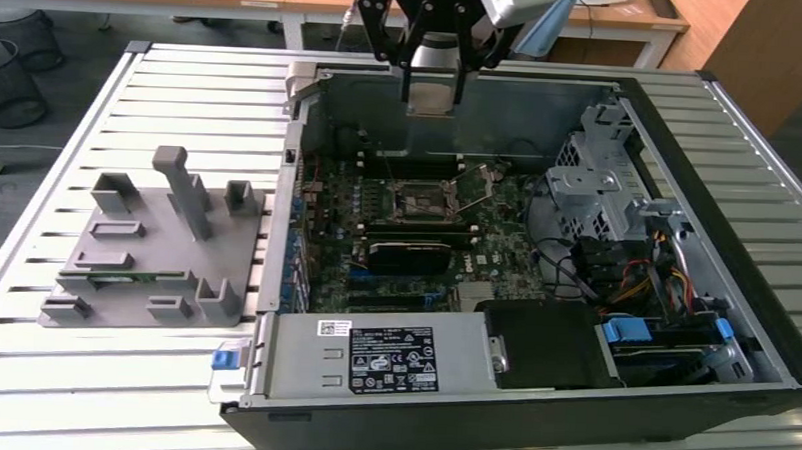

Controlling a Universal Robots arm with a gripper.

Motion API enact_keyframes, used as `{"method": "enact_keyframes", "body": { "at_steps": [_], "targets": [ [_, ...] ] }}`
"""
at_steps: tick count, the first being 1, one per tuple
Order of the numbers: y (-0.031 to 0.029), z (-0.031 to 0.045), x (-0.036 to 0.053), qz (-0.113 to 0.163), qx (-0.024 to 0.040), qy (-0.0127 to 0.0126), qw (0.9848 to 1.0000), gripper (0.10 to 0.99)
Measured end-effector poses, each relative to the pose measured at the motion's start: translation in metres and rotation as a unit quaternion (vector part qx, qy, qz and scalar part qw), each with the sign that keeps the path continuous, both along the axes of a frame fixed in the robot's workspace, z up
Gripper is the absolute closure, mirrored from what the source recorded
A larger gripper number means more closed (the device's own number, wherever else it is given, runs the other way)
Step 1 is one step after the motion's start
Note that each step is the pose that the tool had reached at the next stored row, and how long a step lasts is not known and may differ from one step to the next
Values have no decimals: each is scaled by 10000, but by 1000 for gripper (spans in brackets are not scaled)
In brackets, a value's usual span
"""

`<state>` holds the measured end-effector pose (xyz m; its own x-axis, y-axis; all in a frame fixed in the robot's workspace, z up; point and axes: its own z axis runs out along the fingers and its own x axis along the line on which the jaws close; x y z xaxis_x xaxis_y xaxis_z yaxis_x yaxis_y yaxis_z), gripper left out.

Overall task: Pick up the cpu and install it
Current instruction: 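Place the cpu into insertion slot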

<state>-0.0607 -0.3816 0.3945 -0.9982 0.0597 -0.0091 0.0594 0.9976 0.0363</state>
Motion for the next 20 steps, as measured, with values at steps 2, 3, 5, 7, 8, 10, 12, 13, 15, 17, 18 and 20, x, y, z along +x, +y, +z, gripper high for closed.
{"method": "enact_keyframes", "body": {
  "at_steps": [2, 3, 5, 7, 8, 10, 12, 13, 15, 17, 18, 20],
  "targets": [
    [0, -1, 0, -170, 0, 0, 9999, 561],
    [0, -2, 0, -253, 0, 0, 9997, 561],
    [1, -3, 0, -419, 0, 0, 9991, 561],
    [0, -4, 0, -577, 0, 0, 9983, 561],
    [0, -5, 0, -662, 0, 0, 9978, 561],
    [0, -5, 0, -807, 0, 0, 9967, 561],
    [1, -6, 0, -946, 0, 0, 9955, 561],
    [1, -7, 0, -1021, 0, 0, 9948, 561],
    [1, -8, 0, -1152, 0, 0, 9933, 561],
    [0, -8, 0, -1268, 0, 0, 9919, 561],
    [1, -9, 0, -1325, 0, 0, 9912, 561],
    [1, -10, 0, -1437, 0, 0, 9896, 561]
  ]
}}
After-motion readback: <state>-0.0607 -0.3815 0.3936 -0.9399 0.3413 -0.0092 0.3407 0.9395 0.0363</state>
